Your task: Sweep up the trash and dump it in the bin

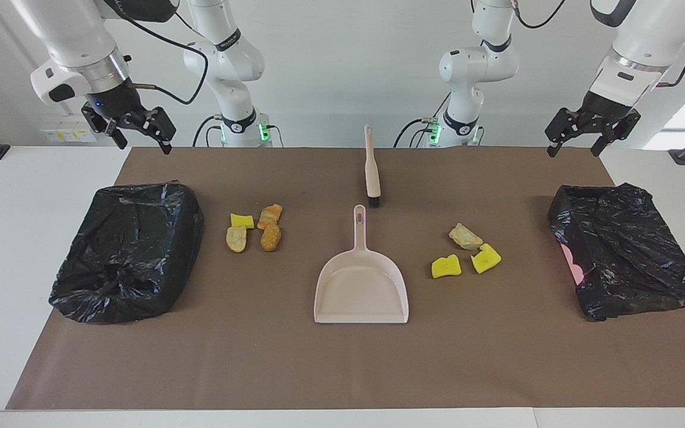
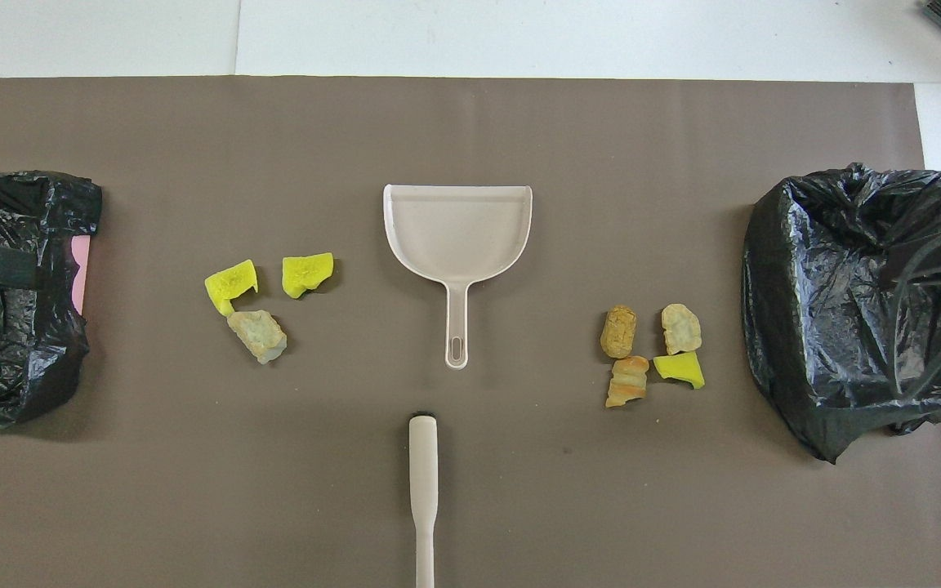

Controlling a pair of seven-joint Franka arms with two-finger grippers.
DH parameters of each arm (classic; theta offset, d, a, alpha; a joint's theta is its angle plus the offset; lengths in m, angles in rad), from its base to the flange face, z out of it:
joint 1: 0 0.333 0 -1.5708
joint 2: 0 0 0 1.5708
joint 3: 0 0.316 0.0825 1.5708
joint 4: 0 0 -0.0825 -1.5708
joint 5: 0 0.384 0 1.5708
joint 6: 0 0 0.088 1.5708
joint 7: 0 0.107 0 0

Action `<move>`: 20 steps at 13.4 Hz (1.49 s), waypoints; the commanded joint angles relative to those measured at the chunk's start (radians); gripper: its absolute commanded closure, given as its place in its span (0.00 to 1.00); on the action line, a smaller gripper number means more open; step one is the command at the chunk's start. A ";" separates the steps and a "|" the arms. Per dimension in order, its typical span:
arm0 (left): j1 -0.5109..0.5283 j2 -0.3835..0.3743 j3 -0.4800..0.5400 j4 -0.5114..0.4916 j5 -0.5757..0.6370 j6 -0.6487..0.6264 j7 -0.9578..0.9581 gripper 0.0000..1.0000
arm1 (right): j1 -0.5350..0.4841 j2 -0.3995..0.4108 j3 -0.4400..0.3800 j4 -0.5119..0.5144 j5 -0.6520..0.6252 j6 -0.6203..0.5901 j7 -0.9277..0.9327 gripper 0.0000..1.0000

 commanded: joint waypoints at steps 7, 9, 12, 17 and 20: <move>0.009 -0.016 -0.001 -0.029 0.008 0.021 0.017 0.00 | -0.009 -0.006 0.003 0.004 0.005 -0.024 -0.021 0.00; 0.009 -0.019 -0.001 -0.036 0.008 0.021 0.012 0.00 | -0.007 -0.007 0.004 0.003 0.005 -0.026 -0.021 0.00; 0.007 -0.020 -0.001 -0.044 0.008 0.021 0.005 0.00 | -0.007 -0.007 0.004 0.001 0.005 -0.026 -0.021 0.00; 0.004 -0.017 -0.002 -0.050 0.005 0.027 0.003 0.00 | -0.007 -0.006 0.004 0.004 0.005 -0.024 -0.022 0.00; 0.004 -0.020 -0.002 -0.059 0.002 0.034 0.003 0.00 | 0.011 -0.003 0.015 0.004 0.005 -0.026 -0.022 0.00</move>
